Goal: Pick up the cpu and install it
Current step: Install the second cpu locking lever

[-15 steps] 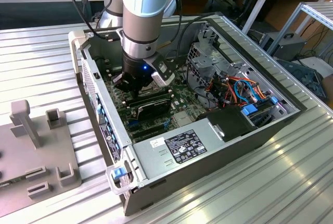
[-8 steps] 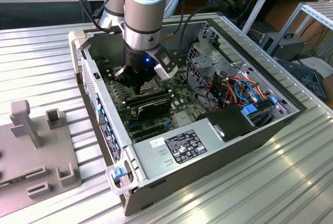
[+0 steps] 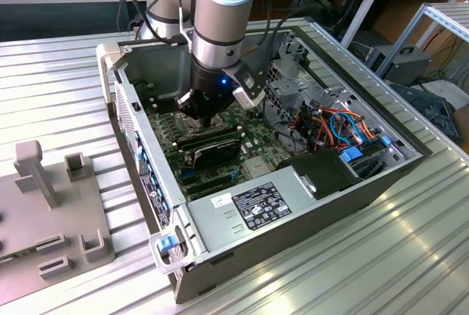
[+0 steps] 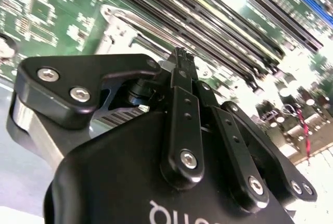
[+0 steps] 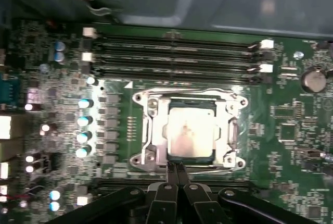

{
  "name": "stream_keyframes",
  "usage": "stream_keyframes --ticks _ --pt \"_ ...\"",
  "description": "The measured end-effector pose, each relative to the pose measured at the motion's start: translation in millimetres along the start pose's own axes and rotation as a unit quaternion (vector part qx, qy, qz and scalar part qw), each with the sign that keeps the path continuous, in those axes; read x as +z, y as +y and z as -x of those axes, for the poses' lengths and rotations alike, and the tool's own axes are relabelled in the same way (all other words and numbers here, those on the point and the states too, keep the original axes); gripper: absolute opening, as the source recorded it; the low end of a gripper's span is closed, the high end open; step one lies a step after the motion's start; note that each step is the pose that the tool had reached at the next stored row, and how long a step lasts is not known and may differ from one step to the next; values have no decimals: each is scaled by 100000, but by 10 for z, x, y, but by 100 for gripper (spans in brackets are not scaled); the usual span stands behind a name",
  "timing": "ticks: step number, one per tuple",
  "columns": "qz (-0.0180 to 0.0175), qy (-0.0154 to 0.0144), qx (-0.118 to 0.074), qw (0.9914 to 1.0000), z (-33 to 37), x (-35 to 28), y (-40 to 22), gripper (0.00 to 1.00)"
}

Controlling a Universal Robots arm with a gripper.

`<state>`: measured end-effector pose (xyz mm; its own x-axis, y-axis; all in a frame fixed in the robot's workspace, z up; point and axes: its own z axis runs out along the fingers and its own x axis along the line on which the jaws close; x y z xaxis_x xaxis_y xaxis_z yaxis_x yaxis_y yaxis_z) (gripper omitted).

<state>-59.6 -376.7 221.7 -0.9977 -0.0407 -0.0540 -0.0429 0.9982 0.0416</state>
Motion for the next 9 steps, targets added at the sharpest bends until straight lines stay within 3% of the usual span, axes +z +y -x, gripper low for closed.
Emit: stream_keyframes --ticks 3,7,9 --pt "-3 8 10 100000 70 4 15 11" --pt "-2 1 17 100000 75 -1 70 11" --pt "-4 3 52 100000 80 -38 132 11"
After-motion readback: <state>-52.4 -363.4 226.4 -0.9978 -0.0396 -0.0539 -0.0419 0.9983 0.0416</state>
